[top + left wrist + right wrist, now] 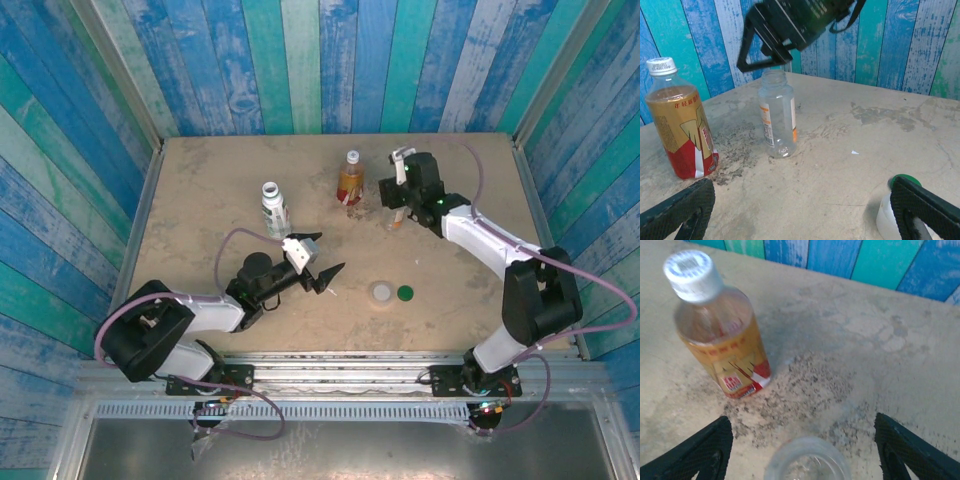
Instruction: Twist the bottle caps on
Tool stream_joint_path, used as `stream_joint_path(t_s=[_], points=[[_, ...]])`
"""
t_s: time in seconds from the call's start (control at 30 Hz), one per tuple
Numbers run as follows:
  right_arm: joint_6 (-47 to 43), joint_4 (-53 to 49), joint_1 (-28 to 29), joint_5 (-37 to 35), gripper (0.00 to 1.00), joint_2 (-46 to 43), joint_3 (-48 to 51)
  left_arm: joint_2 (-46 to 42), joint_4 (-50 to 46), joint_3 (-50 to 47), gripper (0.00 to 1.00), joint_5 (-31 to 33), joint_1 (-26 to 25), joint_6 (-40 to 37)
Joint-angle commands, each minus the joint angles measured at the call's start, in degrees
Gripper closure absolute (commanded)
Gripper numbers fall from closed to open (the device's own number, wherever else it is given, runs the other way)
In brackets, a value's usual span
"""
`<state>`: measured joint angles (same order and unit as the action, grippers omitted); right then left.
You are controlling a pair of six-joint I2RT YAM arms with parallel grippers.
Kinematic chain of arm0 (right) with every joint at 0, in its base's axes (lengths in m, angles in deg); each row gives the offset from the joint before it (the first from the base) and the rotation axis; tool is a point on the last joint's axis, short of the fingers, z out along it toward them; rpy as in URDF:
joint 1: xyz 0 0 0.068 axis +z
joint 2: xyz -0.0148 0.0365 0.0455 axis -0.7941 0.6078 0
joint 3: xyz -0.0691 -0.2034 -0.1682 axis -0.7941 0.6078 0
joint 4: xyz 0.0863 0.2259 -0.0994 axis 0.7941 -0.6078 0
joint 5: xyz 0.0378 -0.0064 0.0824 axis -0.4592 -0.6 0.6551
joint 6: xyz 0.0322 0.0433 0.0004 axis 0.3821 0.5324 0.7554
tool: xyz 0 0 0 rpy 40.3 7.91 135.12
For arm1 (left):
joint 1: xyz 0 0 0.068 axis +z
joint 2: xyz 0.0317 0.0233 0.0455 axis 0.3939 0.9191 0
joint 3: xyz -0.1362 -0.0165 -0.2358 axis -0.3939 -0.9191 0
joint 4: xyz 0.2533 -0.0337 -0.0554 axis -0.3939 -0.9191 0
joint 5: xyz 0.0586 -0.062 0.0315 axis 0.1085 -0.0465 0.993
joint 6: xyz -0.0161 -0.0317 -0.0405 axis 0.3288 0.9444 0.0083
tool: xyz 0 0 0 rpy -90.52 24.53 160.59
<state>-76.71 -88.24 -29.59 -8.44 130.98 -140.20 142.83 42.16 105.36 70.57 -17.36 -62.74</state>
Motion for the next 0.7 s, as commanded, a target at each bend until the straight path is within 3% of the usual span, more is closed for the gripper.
stream_joint_path(t_s=[0.0, 0.33, 0.67], points=[[1.83, -0.01, -0.79, 1.29, 0.29, -1.24, 1.33, 1.1, 2.01, 1.36, 0.06, -1.17, 0.05, 0.61], [1.84, 0.7, -1.08, 4.66, 0.42, -1.5, 3.85, -0.35, 1.19, 0.98, 0.06, -0.43, 0.04, 0.44], [2.05, 0.7, -1.27, 6.14, 0.62, -1.85, 4.39, -0.89, 0.72, 0.97, 0.06, -0.65, 0.04, 0.04]])
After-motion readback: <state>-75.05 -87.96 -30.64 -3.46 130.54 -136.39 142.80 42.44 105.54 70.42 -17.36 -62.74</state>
